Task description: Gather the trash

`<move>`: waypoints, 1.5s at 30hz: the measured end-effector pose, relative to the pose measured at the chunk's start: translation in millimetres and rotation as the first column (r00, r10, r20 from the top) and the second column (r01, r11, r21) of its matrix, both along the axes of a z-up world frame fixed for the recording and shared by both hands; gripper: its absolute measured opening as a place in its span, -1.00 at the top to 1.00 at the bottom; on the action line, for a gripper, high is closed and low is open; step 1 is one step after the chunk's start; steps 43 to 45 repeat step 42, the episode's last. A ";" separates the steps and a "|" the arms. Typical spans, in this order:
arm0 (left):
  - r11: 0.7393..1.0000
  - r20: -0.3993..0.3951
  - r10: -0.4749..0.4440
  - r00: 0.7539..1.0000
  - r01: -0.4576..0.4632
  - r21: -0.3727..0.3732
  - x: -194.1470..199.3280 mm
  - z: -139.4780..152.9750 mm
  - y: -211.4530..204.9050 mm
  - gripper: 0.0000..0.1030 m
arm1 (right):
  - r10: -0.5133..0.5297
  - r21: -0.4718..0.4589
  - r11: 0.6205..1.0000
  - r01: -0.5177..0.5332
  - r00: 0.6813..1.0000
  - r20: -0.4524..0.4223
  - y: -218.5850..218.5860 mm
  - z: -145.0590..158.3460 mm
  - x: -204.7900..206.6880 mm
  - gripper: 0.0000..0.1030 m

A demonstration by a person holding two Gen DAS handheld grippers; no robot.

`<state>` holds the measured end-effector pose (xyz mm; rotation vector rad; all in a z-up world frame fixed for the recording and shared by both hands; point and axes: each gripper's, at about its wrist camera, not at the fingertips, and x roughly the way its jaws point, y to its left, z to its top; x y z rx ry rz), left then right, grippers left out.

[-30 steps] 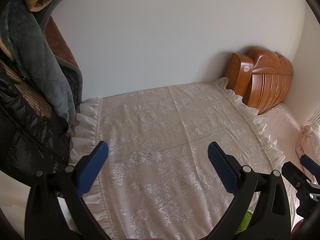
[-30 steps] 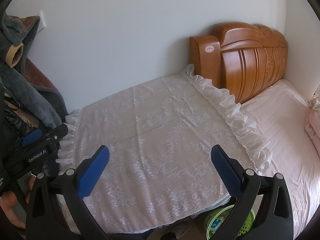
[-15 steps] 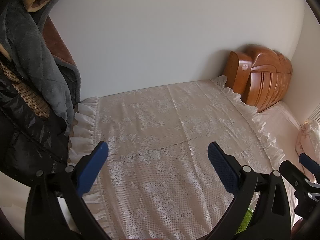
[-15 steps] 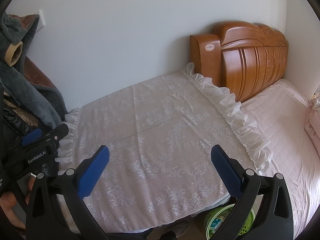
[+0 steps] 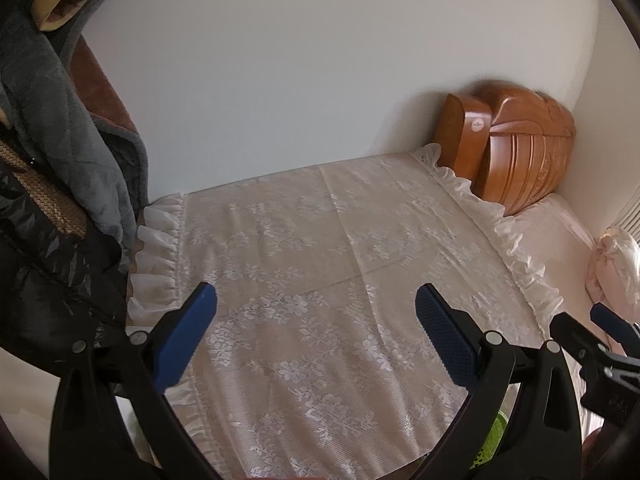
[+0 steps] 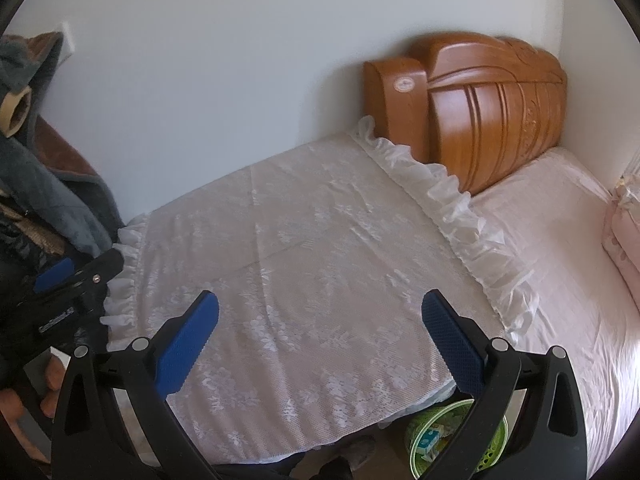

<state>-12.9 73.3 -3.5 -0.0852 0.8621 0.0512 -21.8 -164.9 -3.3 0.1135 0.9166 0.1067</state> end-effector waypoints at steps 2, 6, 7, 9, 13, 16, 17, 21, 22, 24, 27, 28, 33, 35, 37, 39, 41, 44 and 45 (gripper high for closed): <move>1.000 -0.001 -0.006 1.000 0.006 0.001 0.3 -0.2 -2.2 -0.85 | -0.007 0.004 1.000 0.007 1.000 -0.001 -3.5 -0.2 -0.3 -0.96; 1.000 -0.001 -0.013 1.000 0.013 0.002 -0.2 0.3 -3.7 -0.85 | -0.015 0.005 1.000 0.015 1.000 0.000 -8.9 -0.9 -1.8 -0.96; 1.000 -0.001 -0.014 1.000 0.014 0.003 -0.5 0.4 -4.0 -0.85 | -0.013 0.005 1.000 0.013 1.000 0.000 -9.3 -1.1 -2.6 -0.96; 1.000 -0.001 -0.015 1.000 0.015 0.003 -0.6 0.9 -4.2 -0.85 | -0.013 0.003 1.000 0.013 1.000 0.001 -10.1 -1.4 -3.3 -0.96; 1.000 -0.001 -0.014 1.000 0.014 0.003 -0.8 1.0 -4.4 -0.85 | -0.014 0.004 1.000 0.014 1.000 0.002 -12.0 -1.2 -3.2 -0.96; 1.000 -0.001 -0.016 1.000 0.016 0.004 -0.7 0.9 -4.7 -0.85 | -0.016 0.003 1.000 0.016 1.000 0.001 -11.6 -1.2 -3.2 -0.96; 1.000 -0.001 -0.016 1.000 0.016 0.002 -0.8 0.9 -4.4 -0.85 | -0.016 0.004 1.000 0.016 1.000 0.001 -10.3 -1.1 -2.6 -0.96; 1.000 -0.001 -0.018 1.000 0.018 0.001 -0.8 1.5 -5.6 -0.85 | -0.014 0.004 1.000 0.014 1.000 0.000 -10.7 -1.1 -2.8 -0.96; 1.000 -0.001 -0.018 1.000 0.018 0.003 -0.6 1.6 -5.8 -0.85 | -0.015 0.003 1.000 0.015 1.000 -0.001 -10.9 -1.1 -3.0 -0.96; 1.000 -0.002 -0.018 1.000 0.018 -0.001 -1.1 1.5 -5.7 -0.85 | -0.014 0.004 1.000 0.014 1.000 0.000 -11.8 -1.1 -3.6 -0.96; 1.000 -0.003 -0.018 1.000 0.018 -0.001 -0.9 1.7 -6.0 -0.85 | -0.015 0.003 1.000 0.015 1.000 -0.001 -11.0 -0.9 -2.9 -0.96; 1.000 -0.001 -0.019 1.000 0.019 0.000 -1.0 1.8 -6.1 -0.85 | -0.015 0.004 1.000 0.015 1.000 -0.002 -12.4 -1.1 -3.8 -0.96; 1.000 0.000 -0.024 1.000 0.024 0.007 -0.3 2.6 -8.5 -0.85 | -0.015 0.004 1.000 0.015 1.000 -0.001 -11.5 -1.2 -3.2 -0.96; 1.000 -0.005 -0.022 1.000 0.022 0.008 0.7 2.4 -8.8 -0.85 | -0.015 0.003 1.000 0.015 1.000 -0.001 -12.0 -1.4 -3.6 -0.96; 1.000 -0.010 -0.021 1.000 0.021 0.007 1.6 1.4 -8.2 -0.85 | -0.014 0.003 1.000 0.014 1.000 -0.003 -12.7 -1.6 -4.2 -0.96; 1.000 -0.010 -0.020 1.000 0.021 0.007 1.9 0.8 -7.5 -0.85 | -0.013 0.002 1.000 0.013 1.000 -0.003 -12.2 -2.0 -4.2 -0.96; 1.000 -0.010 -0.016 1.000 0.016 0.007 2.6 0.9 -6.8 -0.85 | -0.011 0.000 1.000 0.011 1.000 -0.005 -12.9 -2.6 -5.5 -0.96; 1.000 -0.009 -0.016 1.000 0.016 0.006 2.2 0.5 -6.6 -0.85 | -0.010 0.000 1.000 0.010 1.000 -0.006 -12.2 -3.2 -4.7 -0.96; 1.000 -0.009 -0.016 1.000 0.016 0.006 2.2 0.5 -6.6 -0.85 | -0.010 0.000 1.000 0.010 1.000 -0.006 -12.2 -3.2 -4.7 -0.96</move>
